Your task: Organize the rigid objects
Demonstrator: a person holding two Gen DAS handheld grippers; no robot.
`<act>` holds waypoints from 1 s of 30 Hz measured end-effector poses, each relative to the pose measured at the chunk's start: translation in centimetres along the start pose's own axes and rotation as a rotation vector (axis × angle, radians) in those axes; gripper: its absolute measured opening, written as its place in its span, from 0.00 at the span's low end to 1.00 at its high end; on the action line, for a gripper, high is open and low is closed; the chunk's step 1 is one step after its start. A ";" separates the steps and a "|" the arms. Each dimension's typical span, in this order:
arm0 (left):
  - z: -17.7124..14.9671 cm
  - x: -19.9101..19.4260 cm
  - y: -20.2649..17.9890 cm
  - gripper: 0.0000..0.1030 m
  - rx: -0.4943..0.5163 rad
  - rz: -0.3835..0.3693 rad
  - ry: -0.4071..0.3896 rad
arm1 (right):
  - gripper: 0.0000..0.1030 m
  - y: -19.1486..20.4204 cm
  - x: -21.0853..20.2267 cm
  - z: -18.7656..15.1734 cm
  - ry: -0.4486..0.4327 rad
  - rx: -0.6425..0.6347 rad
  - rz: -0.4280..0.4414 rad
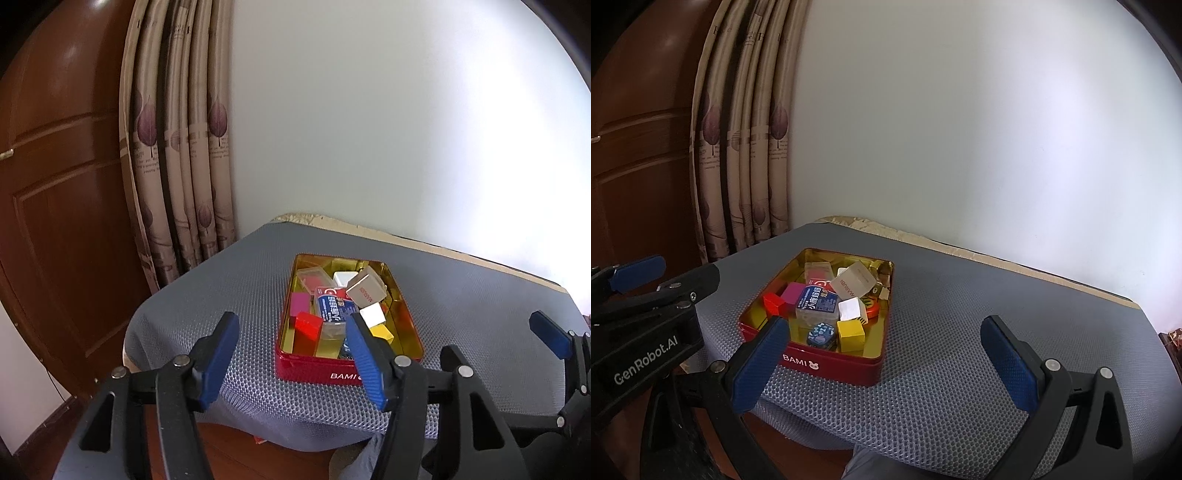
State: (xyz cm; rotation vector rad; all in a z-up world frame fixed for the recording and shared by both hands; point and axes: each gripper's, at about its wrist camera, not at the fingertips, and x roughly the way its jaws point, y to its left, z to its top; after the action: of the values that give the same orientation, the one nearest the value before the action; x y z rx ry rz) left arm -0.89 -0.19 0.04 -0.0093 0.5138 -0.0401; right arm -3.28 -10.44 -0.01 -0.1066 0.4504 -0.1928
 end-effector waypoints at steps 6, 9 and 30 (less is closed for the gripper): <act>0.0 0.2 0.4 0.60 -0.021 0.007 0.014 | 1.00 0.0 0.0 0.0 0.003 0.002 0.000; 0.1 0.5 0.4 0.60 -0.019 0.006 0.029 | 1.00 0.0 0.1 0.0 0.010 -0.002 0.004; 0.0 0.6 0.7 0.60 -0.031 0.010 0.042 | 1.00 -0.1 0.0 -0.5 0.030 -0.026 0.032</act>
State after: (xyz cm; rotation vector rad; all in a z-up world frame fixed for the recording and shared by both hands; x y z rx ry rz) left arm -0.33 0.52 -0.27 -0.0364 0.5560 -0.0227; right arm -3.50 -10.59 -0.43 -0.1218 0.4847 -0.1571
